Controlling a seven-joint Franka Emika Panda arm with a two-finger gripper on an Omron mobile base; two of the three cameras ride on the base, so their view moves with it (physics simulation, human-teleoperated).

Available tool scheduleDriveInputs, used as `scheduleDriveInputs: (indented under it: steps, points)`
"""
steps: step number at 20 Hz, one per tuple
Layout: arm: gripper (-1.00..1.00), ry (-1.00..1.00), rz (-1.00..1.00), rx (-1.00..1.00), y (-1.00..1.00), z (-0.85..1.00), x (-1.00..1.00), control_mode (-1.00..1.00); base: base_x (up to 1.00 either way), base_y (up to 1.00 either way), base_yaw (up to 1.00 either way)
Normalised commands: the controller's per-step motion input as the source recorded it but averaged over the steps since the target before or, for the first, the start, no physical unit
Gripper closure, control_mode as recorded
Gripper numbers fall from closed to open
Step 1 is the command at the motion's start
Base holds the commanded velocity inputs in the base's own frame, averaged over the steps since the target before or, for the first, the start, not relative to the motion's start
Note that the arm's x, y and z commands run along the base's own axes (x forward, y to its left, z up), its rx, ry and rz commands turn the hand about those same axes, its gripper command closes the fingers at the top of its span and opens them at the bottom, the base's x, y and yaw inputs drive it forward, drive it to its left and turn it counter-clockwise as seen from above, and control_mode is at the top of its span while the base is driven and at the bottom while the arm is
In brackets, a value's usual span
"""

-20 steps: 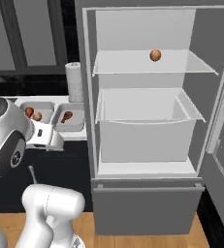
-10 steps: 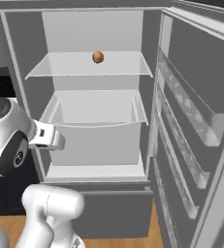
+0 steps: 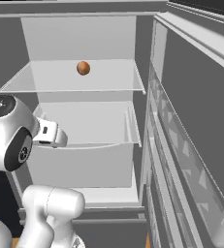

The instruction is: Place one onion and one chicken drumstick in each tupperware on the nearby counter, to pack two identical lunches.

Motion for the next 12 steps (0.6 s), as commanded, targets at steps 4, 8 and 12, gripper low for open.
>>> scheduleDriveInputs:
  steps: [4,8,12]
  points:
    - [-1.0,-0.09,0.0,0.0,-0.01,0.29,0.42,-1.0,0.0,0.0,0.0]
    - [-1.0,-0.27,0.0,0.01,-0.1,0.76,0.45,-1.0,0.0,0.0,0.0]
    - [-1.0,-0.23,0.0,0.03,-0.15,0.77,0.66,-1.0,0.0,0.0,0.0]
